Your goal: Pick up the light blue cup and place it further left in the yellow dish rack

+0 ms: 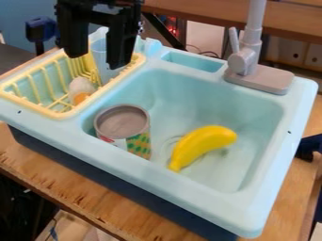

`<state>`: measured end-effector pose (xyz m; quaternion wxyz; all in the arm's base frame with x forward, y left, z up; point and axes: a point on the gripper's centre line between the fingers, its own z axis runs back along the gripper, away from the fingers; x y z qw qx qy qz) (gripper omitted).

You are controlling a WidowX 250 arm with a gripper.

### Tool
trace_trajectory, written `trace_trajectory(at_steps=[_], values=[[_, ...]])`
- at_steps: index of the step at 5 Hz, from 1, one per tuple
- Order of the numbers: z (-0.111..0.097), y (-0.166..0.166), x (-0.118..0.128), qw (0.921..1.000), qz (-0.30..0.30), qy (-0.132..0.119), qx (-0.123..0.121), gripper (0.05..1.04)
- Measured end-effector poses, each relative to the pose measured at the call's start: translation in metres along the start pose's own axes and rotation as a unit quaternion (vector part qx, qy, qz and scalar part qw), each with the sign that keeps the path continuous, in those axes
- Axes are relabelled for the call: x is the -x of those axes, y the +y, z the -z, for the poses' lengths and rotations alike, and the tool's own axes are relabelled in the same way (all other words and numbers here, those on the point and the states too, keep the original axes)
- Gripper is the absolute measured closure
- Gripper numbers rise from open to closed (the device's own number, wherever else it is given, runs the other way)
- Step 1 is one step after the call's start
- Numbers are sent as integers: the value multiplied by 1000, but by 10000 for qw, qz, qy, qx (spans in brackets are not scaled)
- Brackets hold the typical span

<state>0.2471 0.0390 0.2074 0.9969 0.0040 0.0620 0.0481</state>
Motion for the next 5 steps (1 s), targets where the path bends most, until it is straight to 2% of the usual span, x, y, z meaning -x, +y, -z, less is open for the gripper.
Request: trace_trajectory(at_steps=[1, 2, 3, 4, 5], values=[[7, 0, -2, 9999, 19, 138, 15, 83], [-5, 8, -35, 9996, 285, -62, 31, 83], [-12, 19, -57, 9985, 482, -245, 20, 83], [-6, 26, -72, 9983, 558, -143, -127, 83], [0, 29, -79, 9982, 522, -199, -213, 83]])
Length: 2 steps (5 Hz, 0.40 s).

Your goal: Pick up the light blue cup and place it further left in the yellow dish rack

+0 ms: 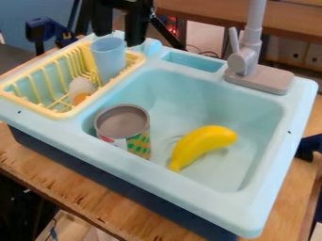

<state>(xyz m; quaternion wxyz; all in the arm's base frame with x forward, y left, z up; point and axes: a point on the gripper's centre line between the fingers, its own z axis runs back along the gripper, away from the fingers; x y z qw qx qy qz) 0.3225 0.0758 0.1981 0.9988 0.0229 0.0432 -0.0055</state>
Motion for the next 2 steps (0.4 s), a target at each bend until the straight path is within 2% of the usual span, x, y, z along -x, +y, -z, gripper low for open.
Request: trace_trajectory(at_steps=[1, 2], values=[[16, 2, -8, 9999, 5, 141, -2, 83], [23, 2, -13, 9998, 4, 177, 13, 83]])
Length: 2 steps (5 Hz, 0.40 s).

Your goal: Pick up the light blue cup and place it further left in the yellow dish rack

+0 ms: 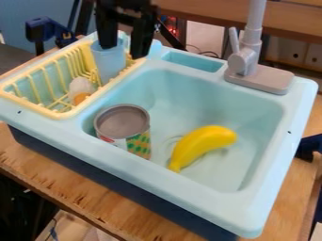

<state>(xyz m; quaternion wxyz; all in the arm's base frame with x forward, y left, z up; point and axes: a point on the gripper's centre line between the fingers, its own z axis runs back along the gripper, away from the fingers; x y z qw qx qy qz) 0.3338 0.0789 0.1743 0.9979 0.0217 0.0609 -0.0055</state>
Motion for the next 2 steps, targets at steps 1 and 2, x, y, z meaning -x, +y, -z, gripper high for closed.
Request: trace_trajectory(at_steps=[1, 2], values=[[8, 1, -6, 10000, 30, 52, 11, 83], [8, 2, -11, 10000, 20, 22, 5, 136]])
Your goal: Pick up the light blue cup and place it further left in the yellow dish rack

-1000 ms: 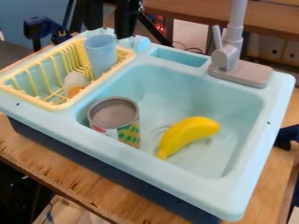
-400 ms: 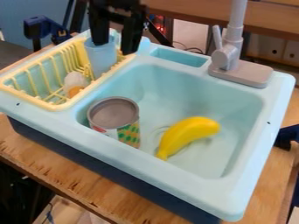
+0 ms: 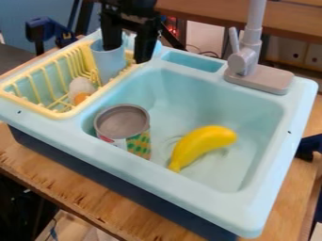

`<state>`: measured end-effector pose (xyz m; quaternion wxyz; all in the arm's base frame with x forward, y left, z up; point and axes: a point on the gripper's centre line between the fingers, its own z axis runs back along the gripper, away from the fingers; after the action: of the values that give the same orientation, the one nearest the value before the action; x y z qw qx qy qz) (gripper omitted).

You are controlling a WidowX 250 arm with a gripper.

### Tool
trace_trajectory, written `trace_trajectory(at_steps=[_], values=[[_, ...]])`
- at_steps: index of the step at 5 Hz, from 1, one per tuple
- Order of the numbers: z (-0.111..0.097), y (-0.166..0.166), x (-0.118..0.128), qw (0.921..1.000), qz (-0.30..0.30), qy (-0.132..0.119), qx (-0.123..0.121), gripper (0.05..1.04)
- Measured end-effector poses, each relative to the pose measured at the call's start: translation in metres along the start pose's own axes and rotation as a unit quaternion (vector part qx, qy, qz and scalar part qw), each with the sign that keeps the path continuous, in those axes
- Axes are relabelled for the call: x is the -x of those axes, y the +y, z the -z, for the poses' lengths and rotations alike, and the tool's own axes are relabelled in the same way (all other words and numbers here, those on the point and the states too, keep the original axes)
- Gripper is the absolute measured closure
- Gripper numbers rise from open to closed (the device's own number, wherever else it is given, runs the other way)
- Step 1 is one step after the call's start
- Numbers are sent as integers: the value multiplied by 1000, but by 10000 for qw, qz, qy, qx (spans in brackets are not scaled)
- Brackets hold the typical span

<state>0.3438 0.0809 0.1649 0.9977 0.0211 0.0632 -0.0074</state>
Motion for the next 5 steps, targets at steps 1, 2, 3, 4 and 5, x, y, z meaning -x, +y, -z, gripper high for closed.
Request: trace_trajectory(at_steps=[1, 2, 3, 4, 5], values=[[4, 1, -4, 10000, -30, 77, 9, 411], [4, 7, -5, 9999, -80, 75, 86, 698], [5, 9, -4, 9998, -117, 126, 110, 894], [2, 9, -1, 9996, -86, 210, 156, 992], [2, 9, 1, 9994, -16, 218, 255, 1001]])
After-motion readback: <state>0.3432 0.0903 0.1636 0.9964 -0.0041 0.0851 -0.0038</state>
